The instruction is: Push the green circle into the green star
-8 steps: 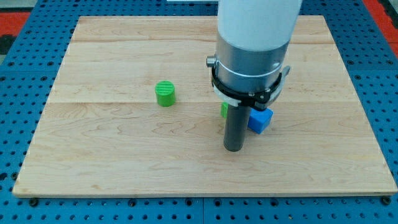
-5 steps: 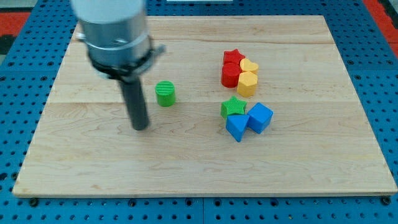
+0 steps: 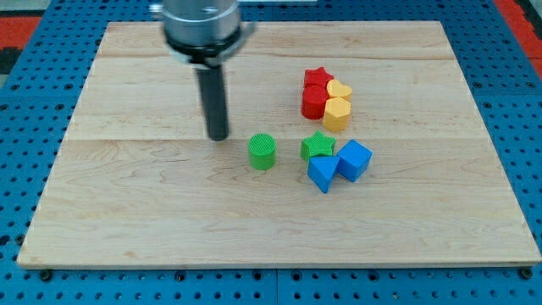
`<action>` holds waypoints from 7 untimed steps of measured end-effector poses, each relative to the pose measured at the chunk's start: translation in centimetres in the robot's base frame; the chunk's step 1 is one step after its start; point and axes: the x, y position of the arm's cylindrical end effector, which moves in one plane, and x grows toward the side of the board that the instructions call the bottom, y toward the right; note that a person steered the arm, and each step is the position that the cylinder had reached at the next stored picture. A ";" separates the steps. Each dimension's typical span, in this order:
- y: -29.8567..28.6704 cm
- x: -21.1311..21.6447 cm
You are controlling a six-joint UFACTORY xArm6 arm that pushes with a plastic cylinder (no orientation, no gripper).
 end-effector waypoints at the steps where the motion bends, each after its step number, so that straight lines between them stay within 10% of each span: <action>1: 1.9 2.1; 3: 12.1 2.2; 7: 6.3 -0.2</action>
